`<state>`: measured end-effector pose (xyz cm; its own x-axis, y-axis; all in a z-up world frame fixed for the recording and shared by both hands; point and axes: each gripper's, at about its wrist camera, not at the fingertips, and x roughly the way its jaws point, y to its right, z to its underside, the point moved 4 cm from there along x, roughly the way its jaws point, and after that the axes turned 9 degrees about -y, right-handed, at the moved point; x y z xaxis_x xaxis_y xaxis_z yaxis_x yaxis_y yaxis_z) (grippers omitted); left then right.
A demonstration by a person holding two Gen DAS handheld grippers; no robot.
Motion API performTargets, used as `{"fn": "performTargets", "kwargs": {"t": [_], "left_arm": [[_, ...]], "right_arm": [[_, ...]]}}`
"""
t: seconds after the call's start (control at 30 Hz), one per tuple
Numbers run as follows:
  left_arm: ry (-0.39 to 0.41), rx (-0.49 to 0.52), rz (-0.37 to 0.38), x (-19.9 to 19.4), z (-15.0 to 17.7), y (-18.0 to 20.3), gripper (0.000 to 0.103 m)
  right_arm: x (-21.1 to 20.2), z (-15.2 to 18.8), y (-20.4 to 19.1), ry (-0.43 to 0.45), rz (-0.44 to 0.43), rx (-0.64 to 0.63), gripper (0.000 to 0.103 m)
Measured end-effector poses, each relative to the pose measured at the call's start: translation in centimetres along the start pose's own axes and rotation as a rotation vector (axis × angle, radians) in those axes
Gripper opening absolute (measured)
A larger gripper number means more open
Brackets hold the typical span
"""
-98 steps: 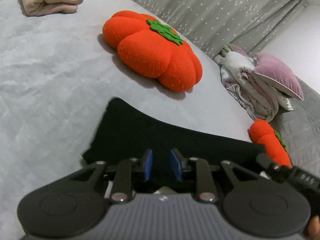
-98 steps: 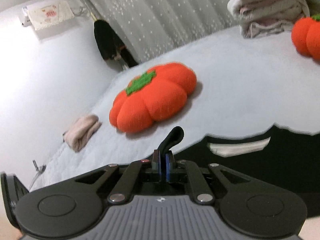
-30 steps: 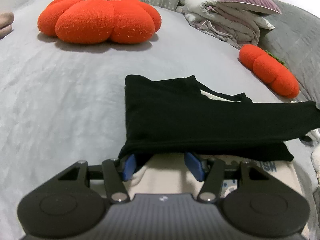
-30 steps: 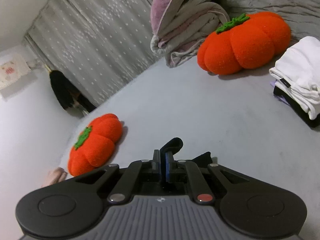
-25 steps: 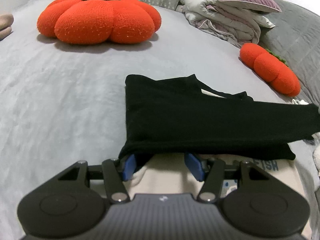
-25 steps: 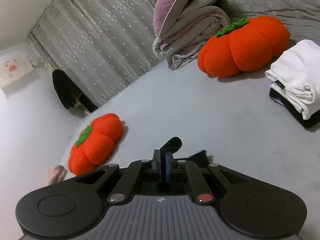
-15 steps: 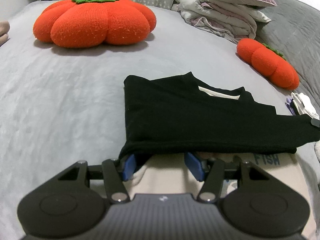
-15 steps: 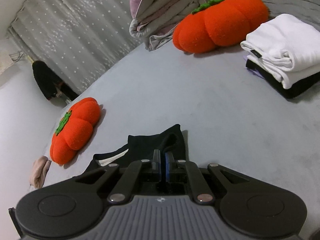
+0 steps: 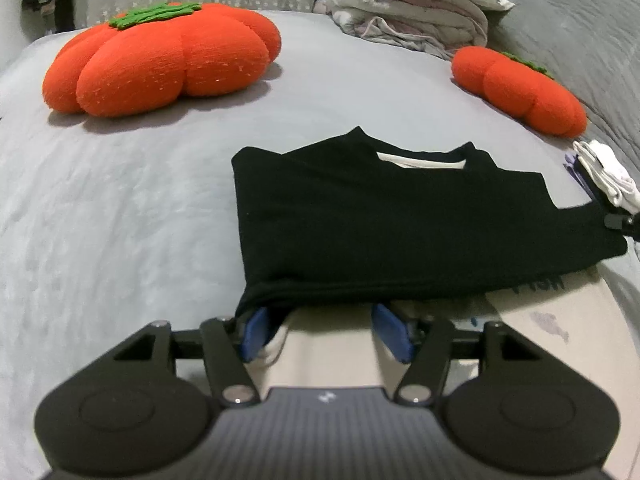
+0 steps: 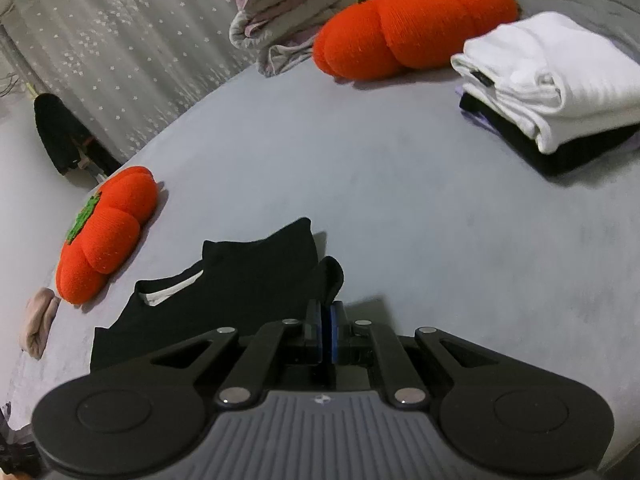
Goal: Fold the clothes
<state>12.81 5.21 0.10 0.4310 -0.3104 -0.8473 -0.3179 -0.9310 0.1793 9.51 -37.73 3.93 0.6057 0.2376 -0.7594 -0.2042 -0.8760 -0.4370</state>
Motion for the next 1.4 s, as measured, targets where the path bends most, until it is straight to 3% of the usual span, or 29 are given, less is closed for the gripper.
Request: {"fn": "performTargets", "kwargs": {"t": [0.77,0.9,1.0,1.07,1.13,1.33,1.4], "left_arm": [[-0.01,-0.058,0.07,-0.9,-0.1,-1.3,0.058],[-0.009,-0.057,0.084,-1.6,-0.1,-1.2,0.062],[0.005,-0.092,0.096,-2.1,-0.1,-1.5,0.063],[0.017,-0.133,0.085,-2.2,-0.3,-2.0,0.063],[0.011,-0.175,0.063,-2.0,-0.3,-2.7,0.062],[-0.02,-0.19,0.052,-1.5,-0.3,-3.2,0.06],[-0.017,-0.198,0.054,-1.6,-0.4,-3.2,0.061]], "right_arm": [[2.2,0.3,1.0,-0.113,-0.068,0.033,0.01],[2.3,0.4,1.2,-0.118,-0.075,0.046,0.01],[2.4,0.5,1.0,-0.131,-0.079,0.036,0.018],[2.5,0.6,0.6,-0.129,-0.075,0.017,0.018],[2.1,0.7,0.0,-0.102,-0.051,-0.024,0.008],[0.6,1.3,-4.3,-0.011,0.043,-0.269,0.008],[1.1,1.6,-4.9,-0.015,0.056,-0.289,0.008]]}}
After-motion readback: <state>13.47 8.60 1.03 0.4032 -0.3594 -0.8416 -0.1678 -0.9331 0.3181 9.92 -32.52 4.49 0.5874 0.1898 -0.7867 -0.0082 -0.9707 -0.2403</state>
